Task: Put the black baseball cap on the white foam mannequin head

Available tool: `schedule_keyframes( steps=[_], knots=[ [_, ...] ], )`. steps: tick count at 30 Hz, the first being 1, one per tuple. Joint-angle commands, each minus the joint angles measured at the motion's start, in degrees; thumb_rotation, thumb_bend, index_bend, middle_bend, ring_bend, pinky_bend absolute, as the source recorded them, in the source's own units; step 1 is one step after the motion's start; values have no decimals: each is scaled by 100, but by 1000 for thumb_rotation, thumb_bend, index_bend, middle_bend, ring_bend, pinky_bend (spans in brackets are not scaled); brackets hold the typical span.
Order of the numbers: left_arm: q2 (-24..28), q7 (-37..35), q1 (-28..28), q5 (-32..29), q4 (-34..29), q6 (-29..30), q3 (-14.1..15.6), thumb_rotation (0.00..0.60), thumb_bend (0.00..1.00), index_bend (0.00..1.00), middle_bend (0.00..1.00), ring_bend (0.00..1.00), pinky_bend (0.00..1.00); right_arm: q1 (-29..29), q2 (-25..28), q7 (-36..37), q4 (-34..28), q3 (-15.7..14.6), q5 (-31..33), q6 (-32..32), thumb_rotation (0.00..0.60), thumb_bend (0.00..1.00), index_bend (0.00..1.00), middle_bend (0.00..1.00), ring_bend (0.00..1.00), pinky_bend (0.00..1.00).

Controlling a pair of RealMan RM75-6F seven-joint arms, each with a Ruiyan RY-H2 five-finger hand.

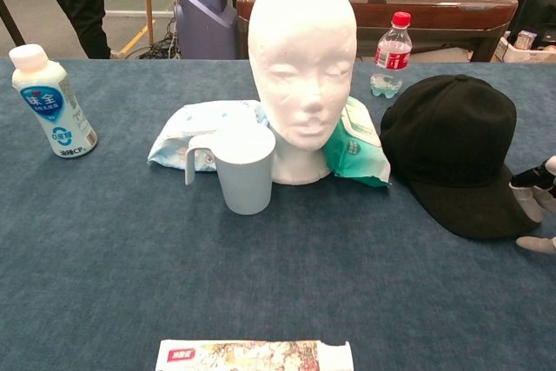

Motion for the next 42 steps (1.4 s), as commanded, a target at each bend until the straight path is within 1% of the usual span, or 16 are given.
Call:
schedule_keyframes(
  steps=[1,9,17,29,33,35,37,39,42],
  knots=[
    [2,-6,1,-2,-3,-2,0,600,311,224,253,237,420,21,-58,61,56,3,22,4,600,0,696,849,682,665],
    [27,-64,6,-3,-19,-2,2,600,311,224,253,237,420,78,-214,170,264,-18,57,-42,600,0,696,849,682,665],
    [49,-108,15,1,-31,7,2,600,311,224,253,237,420,108,-341,260,482,17,85,121,600,0,696,850,682,665],
    [67,-148,15,12,-45,-3,10,600,311,224,254,237,420,154,-533,637,922,123,87,733,600,0,696,851,682,666],
    [62,-143,13,20,-47,-8,14,600,311,224,254,237,420,173,-557,677,998,211,117,1024,600,0,696,846,681,666],
    [63,-141,13,24,-51,-8,15,600,311,225,254,237,420,190,-566,698,1016,268,148,1137,600,0,680,829,673,666],
    [64,-143,13,27,-56,-10,18,600,311,225,254,237,420,217,-564,694,1026,336,197,1210,600,0,639,800,645,666],
    [65,-145,13,33,-58,-12,22,600,311,225,254,237,420,248,-545,636,1003,398,251,1224,600,0,577,737,588,666],
    [62,-141,10,36,-53,-21,26,600,311,225,254,237,420,315,-496,543,943,458,281,1275,600,0,516,647,507,655]
  ],
)
